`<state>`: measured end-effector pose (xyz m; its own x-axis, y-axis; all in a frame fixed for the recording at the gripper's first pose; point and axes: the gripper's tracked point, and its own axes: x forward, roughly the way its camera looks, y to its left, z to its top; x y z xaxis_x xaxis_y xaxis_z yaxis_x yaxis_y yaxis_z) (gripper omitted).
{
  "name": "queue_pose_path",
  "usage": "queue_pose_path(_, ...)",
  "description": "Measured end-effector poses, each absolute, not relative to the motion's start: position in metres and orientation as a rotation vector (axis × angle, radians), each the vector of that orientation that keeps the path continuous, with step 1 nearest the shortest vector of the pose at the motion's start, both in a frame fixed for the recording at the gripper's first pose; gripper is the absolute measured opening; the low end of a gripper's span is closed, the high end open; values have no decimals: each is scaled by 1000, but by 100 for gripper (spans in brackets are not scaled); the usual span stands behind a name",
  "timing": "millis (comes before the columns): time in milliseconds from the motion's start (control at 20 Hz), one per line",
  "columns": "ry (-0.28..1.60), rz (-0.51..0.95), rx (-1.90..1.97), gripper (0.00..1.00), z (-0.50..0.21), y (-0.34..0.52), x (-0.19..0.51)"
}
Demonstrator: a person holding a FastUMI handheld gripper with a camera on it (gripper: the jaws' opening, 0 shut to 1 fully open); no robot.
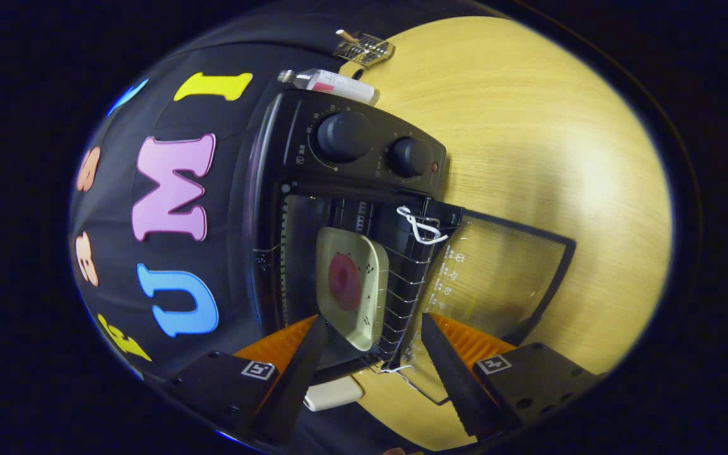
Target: Open the toaster oven, put the food inside, and close the toaster oven door.
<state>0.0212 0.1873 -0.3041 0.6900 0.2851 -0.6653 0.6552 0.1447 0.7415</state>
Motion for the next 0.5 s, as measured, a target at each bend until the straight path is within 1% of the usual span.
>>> queue_pose_path(150,847,-195,1267,98,-295,178,-2)
queue_pose_path(300,883,-140,1114,98,-295,165,-30)
queue_pose_path(500,1026,-51,921,98,-311,170,-78)
